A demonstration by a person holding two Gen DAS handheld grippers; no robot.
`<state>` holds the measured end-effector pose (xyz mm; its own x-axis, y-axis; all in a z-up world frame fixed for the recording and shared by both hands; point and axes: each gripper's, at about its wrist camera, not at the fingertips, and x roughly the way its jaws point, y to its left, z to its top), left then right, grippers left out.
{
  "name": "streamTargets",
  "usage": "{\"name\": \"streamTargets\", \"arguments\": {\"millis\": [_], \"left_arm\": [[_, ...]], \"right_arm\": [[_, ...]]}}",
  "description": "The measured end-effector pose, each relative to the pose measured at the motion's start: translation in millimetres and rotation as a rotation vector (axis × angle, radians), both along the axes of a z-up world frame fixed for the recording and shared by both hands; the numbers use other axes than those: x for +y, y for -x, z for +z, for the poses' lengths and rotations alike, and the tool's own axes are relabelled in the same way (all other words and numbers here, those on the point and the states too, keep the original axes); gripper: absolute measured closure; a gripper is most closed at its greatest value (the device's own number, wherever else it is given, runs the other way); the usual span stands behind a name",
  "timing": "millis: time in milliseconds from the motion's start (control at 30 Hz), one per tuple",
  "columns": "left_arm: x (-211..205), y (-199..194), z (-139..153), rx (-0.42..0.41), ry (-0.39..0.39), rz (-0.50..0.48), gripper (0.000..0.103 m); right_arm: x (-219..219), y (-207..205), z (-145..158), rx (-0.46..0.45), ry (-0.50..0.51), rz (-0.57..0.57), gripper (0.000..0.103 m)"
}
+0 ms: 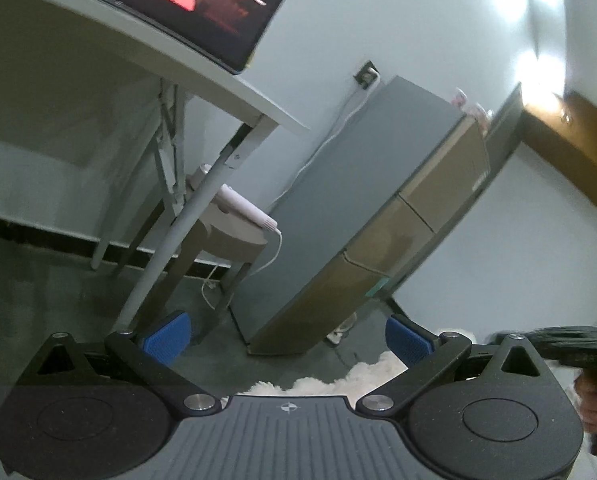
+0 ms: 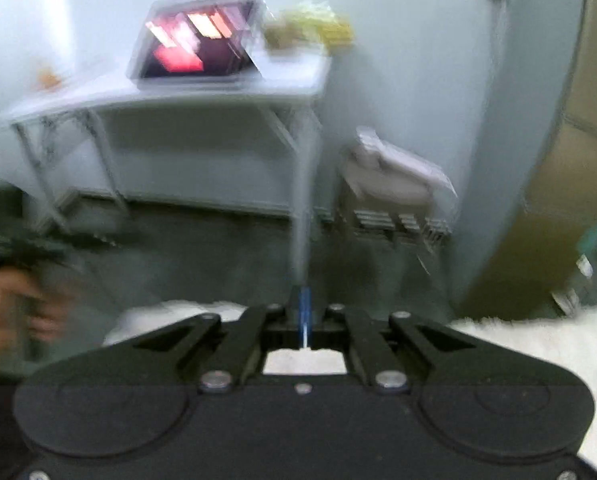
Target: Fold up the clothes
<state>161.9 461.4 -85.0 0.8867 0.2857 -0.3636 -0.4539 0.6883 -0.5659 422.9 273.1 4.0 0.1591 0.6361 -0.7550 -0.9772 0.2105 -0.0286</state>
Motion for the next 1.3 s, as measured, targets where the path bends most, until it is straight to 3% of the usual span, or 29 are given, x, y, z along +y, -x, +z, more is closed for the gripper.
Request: {"name": "streamTargets", "arguments": {"millis": [167, 267, 433, 533, 733, 767, 800, 867, 1000, 1100, 1167, 1300], "left_arm": [[4.0, -3.9, -3.2, 0.053, -0.039, 0.009, 0.000], [5.9, -4.7, -5.9, 0.022, 0.008, 0.003, 0.000], [-3.5, -9.0, -3.5, 0.020, 0.000, -0.022, 0.000], [-8.0, -7.6, -1.7, 0.022, -0.009, -0.020, 0.000], [-11.3, -6.4, -0.8, 0.022, -0.021, -0.008, 0.000], [-11.4, -6.8, -0.9, 0.021, -0.019, -0.010, 0.000], [-11.3, -7.5, -1.4, 0.020, -0.017, -0.012, 0.000], [-11.4, -9.3, -2.3, 0.027, -0.018, -0.021, 0.000], [-8.9, -6.9, -2.9, 0.028, -0.012, -0.015, 0.000], [-4.6, -5.0, -4.6, 0.011, 0.020, -0.009, 0.000], [-4.2, -5.1, -5.0, 0.005, 0.031, -0.007, 0.000], [-6.0, -6.8, -5.0, 0.013, 0.028, -0.014, 0.000]], "right_arm": [[-3.8, 30.7, -17.2, 0.082, 0.033, 0.125, 0.086], [-20.6, 73.1, -25.9, 0.155, 0.106, 0.296, 0.063], [-16.4, 123.3, -51.8, 0.098, 0.231, 0.475, 0.063], [5.0, 147.5, -82.8, 0.099, 0.353, 0.621, 0.063], [37.2, 153.6, -122.6, 0.175, 0.493, 0.707, 0.065], [38.8, 152.7, -125.4, 0.196, 0.507, 0.710, 0.075], [39.6, 153.4, -126.7, 0.208, 0.531, 0.725, 0.103], [40.2, 154.5, -127.1, 0.230, 0.571, 0.753, 0.103], [23.1, 149.1, -85.1, 0.227, 0.501, 0.756, 0.103], [5.3, 112.4, -17.2, 0.146, 0.186, 0.604, 0.103], [-0.7, 95.0, 12.4, 0.067, 0.052, 0.519, 0.103], [-1.8, 71.4, 49.3, -0.080, -0.094, 0.395, 0.103]]}}
